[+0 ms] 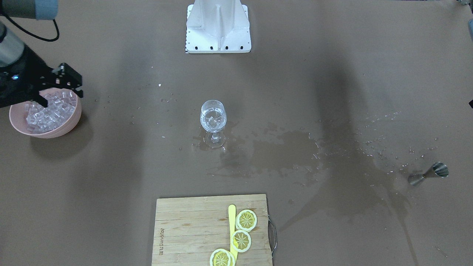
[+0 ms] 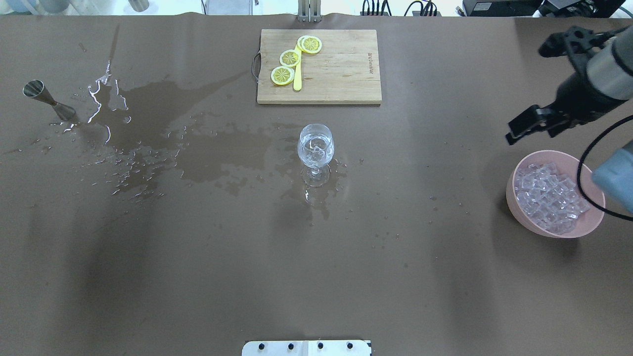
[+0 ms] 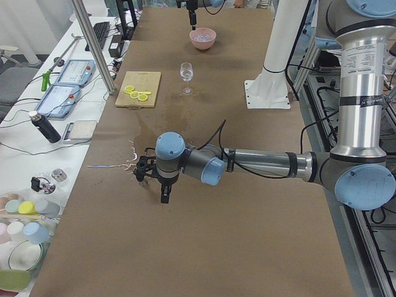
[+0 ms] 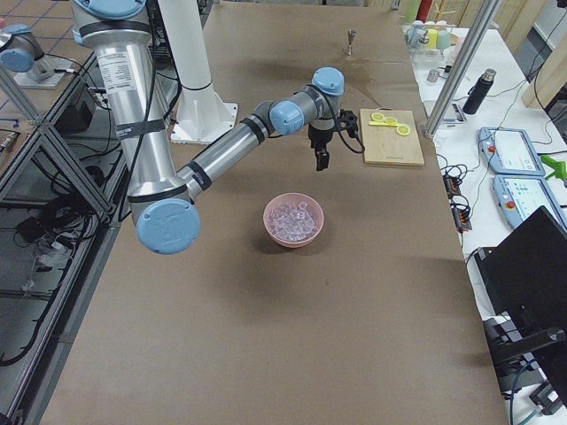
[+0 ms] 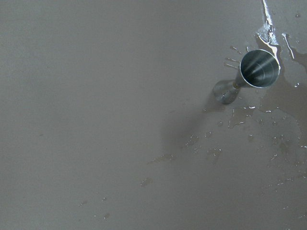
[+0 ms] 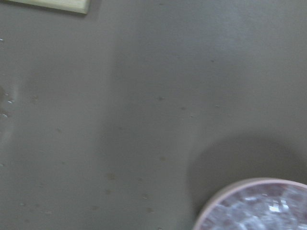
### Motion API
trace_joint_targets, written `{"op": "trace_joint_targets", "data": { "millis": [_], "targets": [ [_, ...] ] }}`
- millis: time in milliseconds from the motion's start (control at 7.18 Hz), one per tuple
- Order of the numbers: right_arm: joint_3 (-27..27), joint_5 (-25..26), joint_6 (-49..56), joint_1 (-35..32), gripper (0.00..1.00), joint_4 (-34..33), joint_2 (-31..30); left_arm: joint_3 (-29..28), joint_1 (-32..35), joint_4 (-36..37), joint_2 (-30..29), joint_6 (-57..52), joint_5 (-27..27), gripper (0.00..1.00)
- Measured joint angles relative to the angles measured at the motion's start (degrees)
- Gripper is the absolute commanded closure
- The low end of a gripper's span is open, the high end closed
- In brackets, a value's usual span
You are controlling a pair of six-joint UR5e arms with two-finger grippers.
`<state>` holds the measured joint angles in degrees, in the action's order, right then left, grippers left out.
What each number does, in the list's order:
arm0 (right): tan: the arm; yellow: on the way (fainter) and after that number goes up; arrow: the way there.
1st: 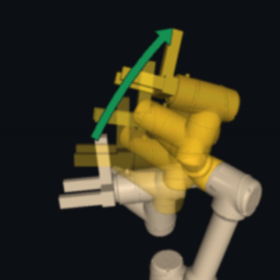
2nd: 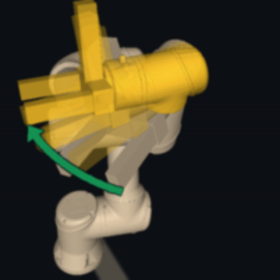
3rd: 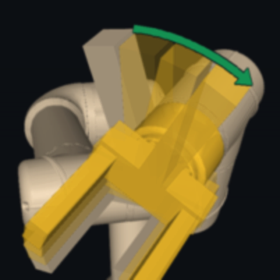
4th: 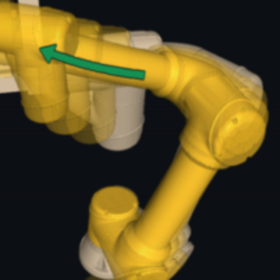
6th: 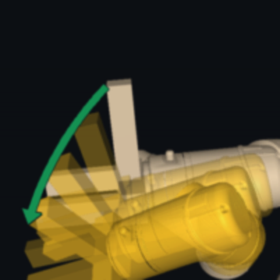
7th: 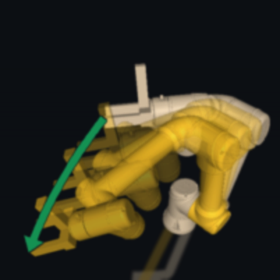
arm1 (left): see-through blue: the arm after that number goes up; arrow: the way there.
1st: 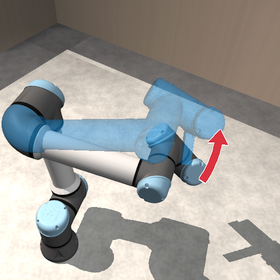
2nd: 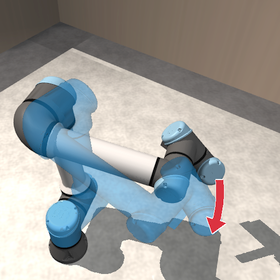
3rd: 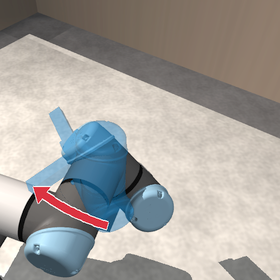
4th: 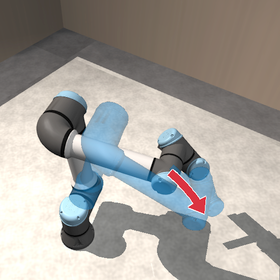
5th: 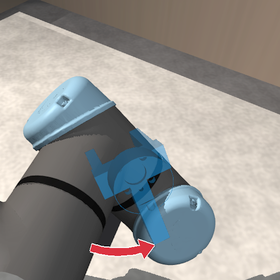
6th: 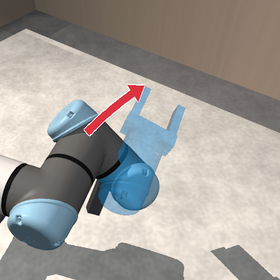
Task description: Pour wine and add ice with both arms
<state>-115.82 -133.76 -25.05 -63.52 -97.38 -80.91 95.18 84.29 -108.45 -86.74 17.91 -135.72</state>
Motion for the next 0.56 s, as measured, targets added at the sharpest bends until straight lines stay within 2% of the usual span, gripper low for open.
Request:
{"op": "trace_joint_targets", "data": {
  "millis": [278,557],
  "targets": [
    [6.8,-3.5,15.0,-12.8,0.00,0.1,-6.2,-0.4,0.0,-0.5,0.0,-0.2,0.0,0.01],
    [14.9,-3.5,29.7,-21.5,0.00,0.0,-7.8,1.1,0.1,-0.7,0.6,0.4,0.0,0.01]
  ]
}}
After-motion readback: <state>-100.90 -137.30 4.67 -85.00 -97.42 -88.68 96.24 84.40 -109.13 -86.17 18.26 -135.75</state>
